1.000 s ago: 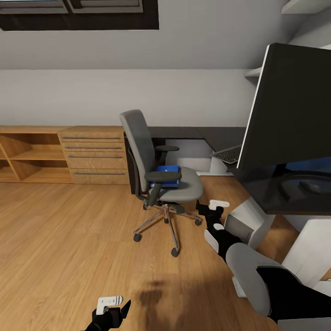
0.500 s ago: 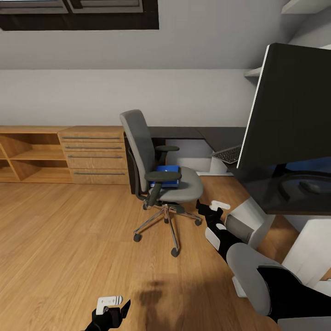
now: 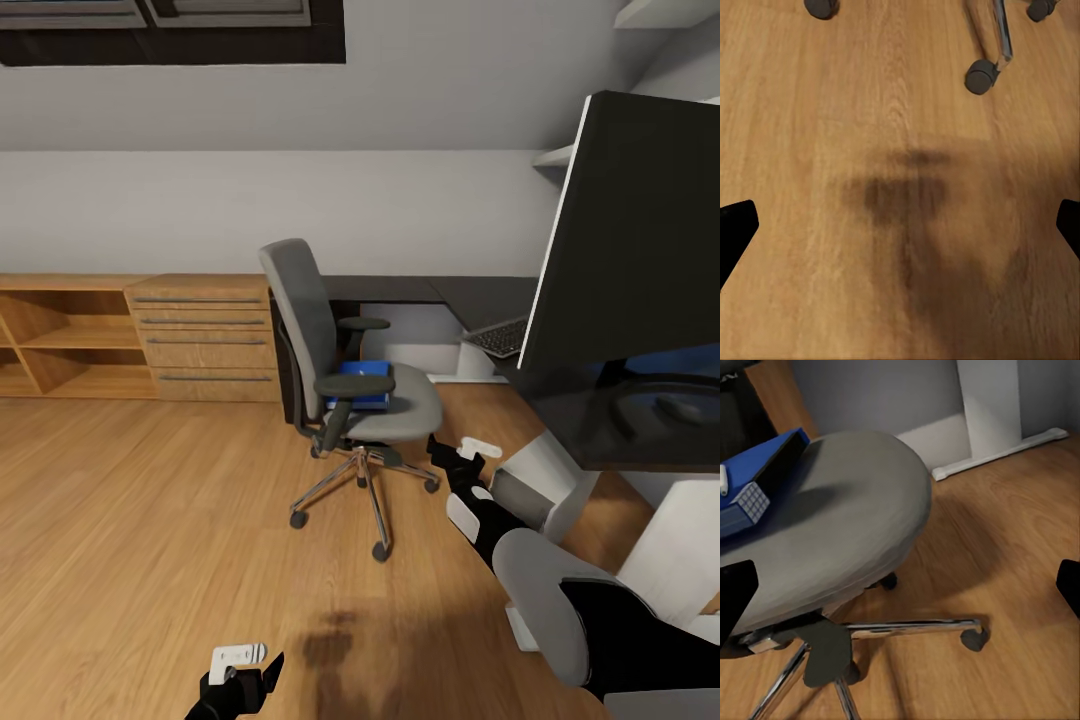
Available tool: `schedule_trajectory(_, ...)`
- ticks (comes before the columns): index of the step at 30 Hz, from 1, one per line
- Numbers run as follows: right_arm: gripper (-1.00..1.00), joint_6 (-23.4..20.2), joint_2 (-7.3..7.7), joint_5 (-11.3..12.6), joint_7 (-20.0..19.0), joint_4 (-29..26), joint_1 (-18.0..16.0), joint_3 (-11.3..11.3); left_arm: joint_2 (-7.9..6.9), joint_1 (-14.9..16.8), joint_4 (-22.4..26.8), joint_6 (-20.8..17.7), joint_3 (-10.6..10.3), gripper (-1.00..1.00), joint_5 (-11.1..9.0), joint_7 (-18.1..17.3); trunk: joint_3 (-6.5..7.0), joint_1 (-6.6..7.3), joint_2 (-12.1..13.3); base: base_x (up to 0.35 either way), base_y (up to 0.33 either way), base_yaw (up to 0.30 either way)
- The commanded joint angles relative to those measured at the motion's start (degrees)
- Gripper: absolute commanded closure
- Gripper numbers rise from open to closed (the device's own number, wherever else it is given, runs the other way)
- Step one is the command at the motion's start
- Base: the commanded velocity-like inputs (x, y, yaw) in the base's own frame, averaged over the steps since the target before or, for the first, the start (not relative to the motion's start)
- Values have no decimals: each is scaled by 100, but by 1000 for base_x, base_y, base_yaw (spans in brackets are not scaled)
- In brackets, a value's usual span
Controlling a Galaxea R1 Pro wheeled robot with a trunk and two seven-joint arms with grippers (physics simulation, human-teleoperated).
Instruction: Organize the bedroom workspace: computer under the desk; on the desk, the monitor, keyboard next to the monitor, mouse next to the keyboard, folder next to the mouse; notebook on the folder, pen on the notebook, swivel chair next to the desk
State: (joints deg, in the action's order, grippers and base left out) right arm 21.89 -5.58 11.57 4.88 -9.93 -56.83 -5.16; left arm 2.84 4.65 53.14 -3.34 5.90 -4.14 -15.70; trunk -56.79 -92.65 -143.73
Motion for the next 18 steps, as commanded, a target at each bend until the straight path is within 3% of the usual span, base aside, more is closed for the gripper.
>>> schedule_trajectory(1,-100,19,-4,-4,-10,5,-4,-46,7,2,4,-35,25,-100,-44,-47,-6,0,-2,190,0,0)
schedule_trajectory(6,-100,17,-4,197,-9,6,-4,-53,7,3,4,-35,25,-100,-44,-47,-6,0,-2,272,0,0)
schedule_trajectory(11,-100,18,-4,719,-6,1,-4,-48,7,1,4,-35,24,-100,-44,-47,-6,0,-2,318,0,0)
schedule_trajectory(18,-100,17,-4,976,-5,0,-4,-47,7,1,4,-35,25,-100,-44,-47,-6,0,-2,330,0,0)
